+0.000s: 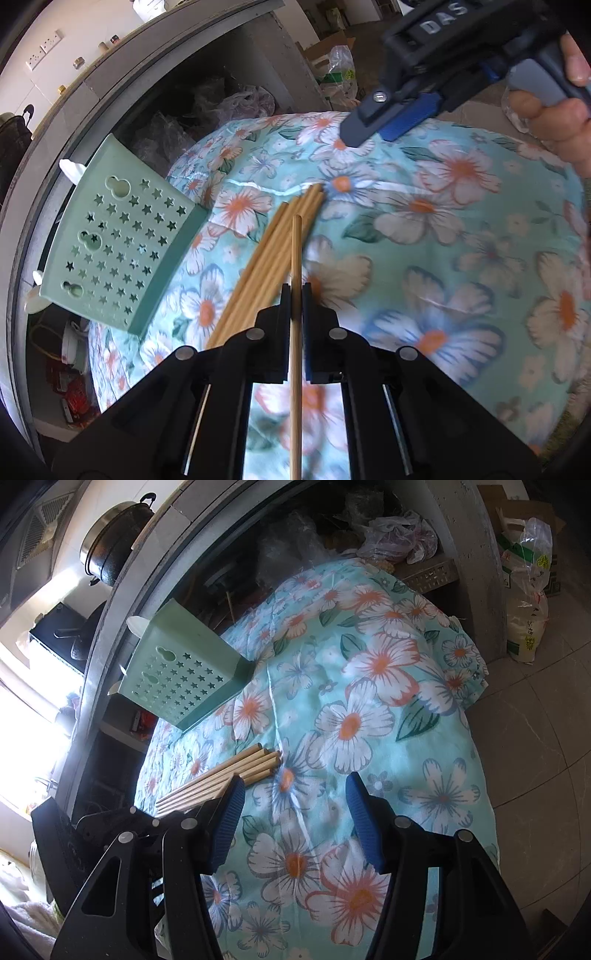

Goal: Organize utensils
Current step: 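Close the left gripper on one wooden chopstick and lift it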

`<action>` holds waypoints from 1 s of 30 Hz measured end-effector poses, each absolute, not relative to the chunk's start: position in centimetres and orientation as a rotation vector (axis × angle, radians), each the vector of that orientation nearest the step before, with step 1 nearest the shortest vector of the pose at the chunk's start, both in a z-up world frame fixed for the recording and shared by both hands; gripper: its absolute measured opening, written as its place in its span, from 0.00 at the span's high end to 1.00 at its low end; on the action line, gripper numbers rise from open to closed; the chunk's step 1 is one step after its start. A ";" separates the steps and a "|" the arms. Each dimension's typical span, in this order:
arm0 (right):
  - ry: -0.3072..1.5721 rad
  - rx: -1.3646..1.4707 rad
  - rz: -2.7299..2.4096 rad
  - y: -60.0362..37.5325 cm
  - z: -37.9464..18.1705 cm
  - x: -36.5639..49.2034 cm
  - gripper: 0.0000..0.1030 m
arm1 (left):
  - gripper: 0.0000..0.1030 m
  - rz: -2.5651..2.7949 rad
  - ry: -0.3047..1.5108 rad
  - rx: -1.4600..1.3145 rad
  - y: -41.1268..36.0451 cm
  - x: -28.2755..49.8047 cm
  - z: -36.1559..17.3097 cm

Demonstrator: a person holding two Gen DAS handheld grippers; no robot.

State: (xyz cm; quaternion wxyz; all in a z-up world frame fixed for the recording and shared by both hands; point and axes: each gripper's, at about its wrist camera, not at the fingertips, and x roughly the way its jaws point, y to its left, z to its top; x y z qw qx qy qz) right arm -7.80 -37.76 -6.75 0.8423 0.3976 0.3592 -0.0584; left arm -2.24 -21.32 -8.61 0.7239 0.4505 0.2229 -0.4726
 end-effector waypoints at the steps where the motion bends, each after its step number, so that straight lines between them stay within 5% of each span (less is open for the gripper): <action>1: 0.758 0.838 -0.124 -37.7 -6.7 -7.9 0.45 | 0.96 -1.055 0.514 0.981 -21.0 -2.5 -8.4; 13: 0.759 0.837 -0.112 -37.2 -6.5 -7.9 0.45 | 0.86 -1.123 0.790 0.753 -20.1 -0.4 -7.5; 30: 0.751 0.881 -0.094 -37.5 -6.9 -7.9 0.45 | 0.93 -1.142 0.880 0.729 -23.8 1.6 -8.9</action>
